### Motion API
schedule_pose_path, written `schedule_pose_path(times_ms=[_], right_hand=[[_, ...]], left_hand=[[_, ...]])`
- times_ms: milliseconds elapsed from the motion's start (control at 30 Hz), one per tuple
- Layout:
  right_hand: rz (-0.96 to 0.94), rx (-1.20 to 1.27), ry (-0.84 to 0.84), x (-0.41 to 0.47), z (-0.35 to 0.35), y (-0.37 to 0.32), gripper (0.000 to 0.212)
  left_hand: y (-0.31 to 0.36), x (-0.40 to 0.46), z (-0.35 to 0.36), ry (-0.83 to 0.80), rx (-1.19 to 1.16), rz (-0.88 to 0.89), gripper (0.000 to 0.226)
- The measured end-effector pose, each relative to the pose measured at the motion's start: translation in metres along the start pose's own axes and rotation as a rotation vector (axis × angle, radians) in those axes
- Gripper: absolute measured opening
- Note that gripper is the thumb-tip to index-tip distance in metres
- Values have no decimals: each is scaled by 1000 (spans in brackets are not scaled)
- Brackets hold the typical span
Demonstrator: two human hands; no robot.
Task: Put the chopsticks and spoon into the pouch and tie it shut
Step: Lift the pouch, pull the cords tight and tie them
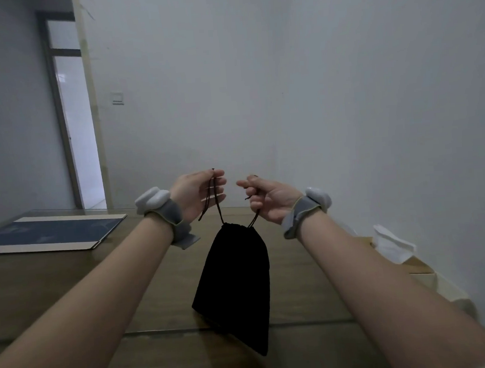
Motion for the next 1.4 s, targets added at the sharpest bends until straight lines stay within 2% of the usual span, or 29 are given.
schedule_pose_path(times_ms=[100,200,300,367,533,600,667,733,833,900,1033,1100,1267,1400], right_hand=[[8,-308,-66,0,5,3,7],[7,-627,-118,2,13,4,16],[-33,-775,-122,2,23,4,20],[-62,-803,-98,3,28,1,30],[3,-701,-100,-1,30,-8,45],[33,-665,-108,-4,27,-11,45],[47,-641,-91,-5,25,-12,41],[52,-640,-81,-6,24,-12,38],[37,-641,-92,-7,23,-16,31],[26,-629,-82,-8,21,-18,30],[18,-593,-76,-7,15,-20,41],[4,-565,-35,-7,11,-22,43],[-16,-468,60,-5,0,-26,41],[12,-335,17,-2,-1,-19,36]], left_hand=[[13,-1,1,-23,176,108,23],[24,-2,7,-104,290,175,23],[31,-3,14,-165,344,191,24],[34,-3,17,-194,339,171,26],[27,-5,16,-287,276,18,32],[22,-6,15,-323,249,52,23],[20,-8,16,-328,229,99,33],[19,-7,18,-282,252,136,35],[21,-2,17,-135,296,140,17],[23,0,17,-85,320,140,12],[28,4,14,78,304,158,9],[29,4,10,118,219,150,8],[24,-3,11,-38,-64,96,12],[4,-15,20,-298,69,29,18]])
Point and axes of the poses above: each hand's wrist, its own x-axis towards the middle knuckle, its own z-axis out of the palm, y = z × x, the point moved 5 cm from there along x, towards the middle knuckle, and after that the axes turned 10 degrees about x, right-handed, at the moved point
